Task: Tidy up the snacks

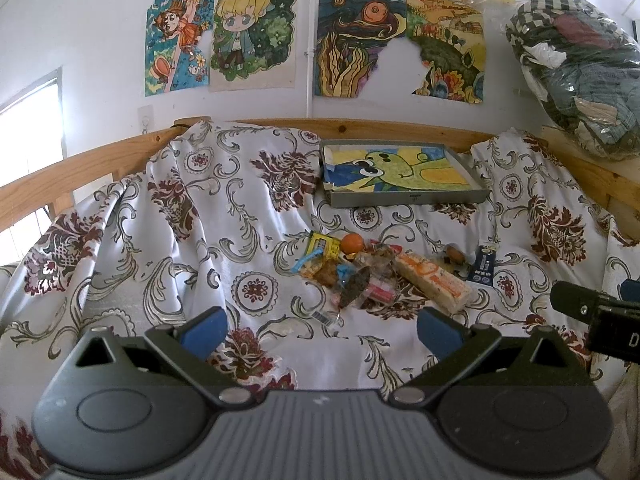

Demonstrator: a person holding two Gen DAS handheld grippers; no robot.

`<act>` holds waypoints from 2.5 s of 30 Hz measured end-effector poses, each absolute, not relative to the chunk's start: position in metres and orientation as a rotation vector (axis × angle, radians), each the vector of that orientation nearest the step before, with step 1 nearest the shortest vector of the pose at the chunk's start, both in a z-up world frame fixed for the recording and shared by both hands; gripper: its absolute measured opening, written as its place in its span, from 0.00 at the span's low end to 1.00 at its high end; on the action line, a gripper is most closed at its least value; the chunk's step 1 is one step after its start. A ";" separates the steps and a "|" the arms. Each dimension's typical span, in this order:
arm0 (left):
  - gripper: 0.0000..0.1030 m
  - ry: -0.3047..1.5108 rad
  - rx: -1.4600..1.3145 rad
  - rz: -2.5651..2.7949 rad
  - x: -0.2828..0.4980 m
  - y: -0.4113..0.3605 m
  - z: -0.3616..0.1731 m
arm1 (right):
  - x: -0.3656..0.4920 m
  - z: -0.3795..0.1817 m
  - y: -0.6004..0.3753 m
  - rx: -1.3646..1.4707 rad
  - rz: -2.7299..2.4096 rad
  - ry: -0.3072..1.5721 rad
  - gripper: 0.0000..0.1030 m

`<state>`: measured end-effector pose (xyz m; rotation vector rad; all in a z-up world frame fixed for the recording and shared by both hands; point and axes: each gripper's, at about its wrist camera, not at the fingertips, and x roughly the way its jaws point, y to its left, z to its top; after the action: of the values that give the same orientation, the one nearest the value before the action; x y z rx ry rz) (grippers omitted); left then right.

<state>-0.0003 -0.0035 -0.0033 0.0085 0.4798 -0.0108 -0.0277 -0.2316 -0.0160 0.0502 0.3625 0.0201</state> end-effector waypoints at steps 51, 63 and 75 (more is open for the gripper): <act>1.00 0.747 0.040 -0.113 0.214 -0.017 -0.074 | 0.193 -0.065 -0.255 -0.063 0.350 0.595 0.99; 0.99 0.760 0.118 -0.181 0.240 -0.029 -0.085 | 0.213 -0.098 -0.237 -0.226 0.373 0.588 0.96; 0.70 0.816 0.104 -0.223 0.242 -0.031 -0.100 | 0.217 -0.108 -0.226 -0.246 0.409 0.590 0.77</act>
<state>0.2420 -0.0312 -0.1004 0.1038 0.8156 -0.2232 0.2175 -0.2257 -0.1076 -0.2464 0.5897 0.4087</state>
